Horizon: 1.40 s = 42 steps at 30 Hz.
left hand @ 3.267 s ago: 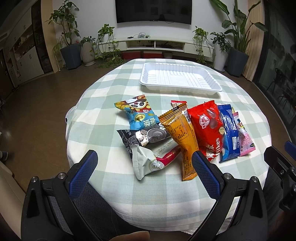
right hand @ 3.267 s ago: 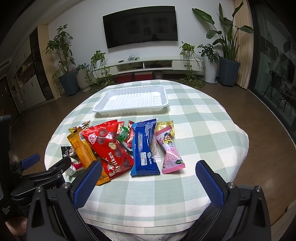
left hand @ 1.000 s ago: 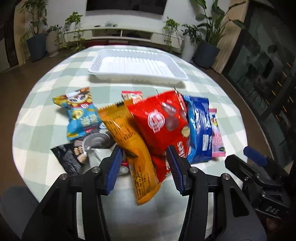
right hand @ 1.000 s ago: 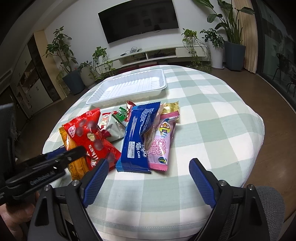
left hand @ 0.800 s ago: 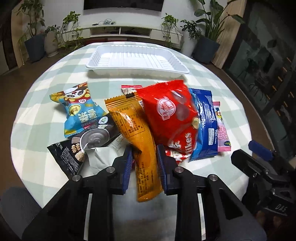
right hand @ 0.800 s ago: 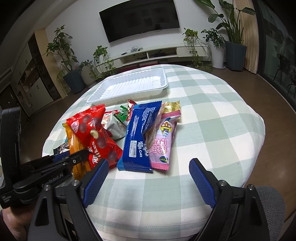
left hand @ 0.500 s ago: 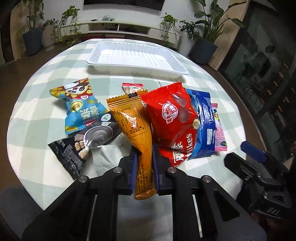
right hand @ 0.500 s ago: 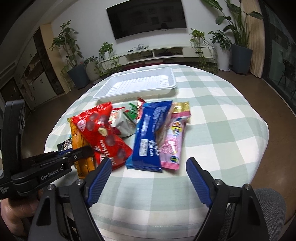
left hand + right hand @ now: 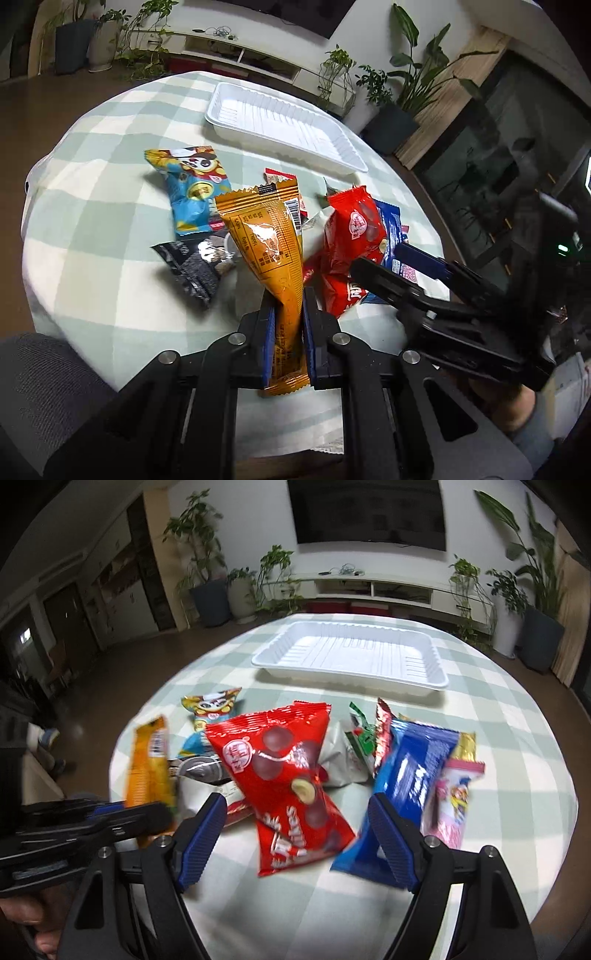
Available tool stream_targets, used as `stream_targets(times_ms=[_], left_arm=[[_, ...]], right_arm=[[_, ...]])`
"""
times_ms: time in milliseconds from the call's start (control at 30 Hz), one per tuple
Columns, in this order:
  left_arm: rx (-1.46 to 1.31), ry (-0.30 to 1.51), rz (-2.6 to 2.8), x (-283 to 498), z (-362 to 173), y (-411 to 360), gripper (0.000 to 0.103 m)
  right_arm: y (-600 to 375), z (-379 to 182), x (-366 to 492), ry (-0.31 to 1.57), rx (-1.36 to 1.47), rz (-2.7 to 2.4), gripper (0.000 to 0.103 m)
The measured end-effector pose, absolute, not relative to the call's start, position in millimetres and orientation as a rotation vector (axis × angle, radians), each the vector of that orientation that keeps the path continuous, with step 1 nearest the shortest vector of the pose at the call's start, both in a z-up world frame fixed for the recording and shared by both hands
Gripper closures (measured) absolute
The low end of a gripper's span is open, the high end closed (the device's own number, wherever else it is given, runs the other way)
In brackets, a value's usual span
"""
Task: Organize snacks
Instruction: 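Lift the orange wafer bar with the left gripper while the right gripper grasps the red Maltesers bag, then lower both packets into the white tray and open both grippers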
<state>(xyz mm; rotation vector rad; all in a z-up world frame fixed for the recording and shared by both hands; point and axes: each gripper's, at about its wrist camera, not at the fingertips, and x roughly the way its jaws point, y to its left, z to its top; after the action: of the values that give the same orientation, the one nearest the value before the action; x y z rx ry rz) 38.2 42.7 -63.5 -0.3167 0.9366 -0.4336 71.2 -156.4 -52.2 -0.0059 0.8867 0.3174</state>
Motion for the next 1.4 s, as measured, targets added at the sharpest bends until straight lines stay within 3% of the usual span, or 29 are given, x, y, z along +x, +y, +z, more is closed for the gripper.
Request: stream_targets(times_ms=[133,400,500,1000,1400], left_arm=[[-0.334,0.935,-0.43,37.9,-64.9,52.6,0.092],[-0.33,0.951,-0.44,39.3,-69.8,50.1,0.092],[-0.325,0.949,-0.439,40.6,-68.4,48.7,0.092],[-0.315,0.912,-0.445,72.0,-29.8,57.7,0.092],[-0.149,0.892,-0.457,203.5,37.1,45.2,0.092]], right_arm=[[-147.8,-65.4,87.5,0.937,-0.068,0.316,0.027],[-147.5,-75.5,82.8,0.972,-0.047,0.382,0.064],[-153.5,-70.1,80.0,0.961,-0.014,0.39,0.071],[-215.7,-25.5,82.3,0.893,0.365,0.484,0.075],[-288.4,9.1,204.4,0.899,0.438,0.39,0.075]])
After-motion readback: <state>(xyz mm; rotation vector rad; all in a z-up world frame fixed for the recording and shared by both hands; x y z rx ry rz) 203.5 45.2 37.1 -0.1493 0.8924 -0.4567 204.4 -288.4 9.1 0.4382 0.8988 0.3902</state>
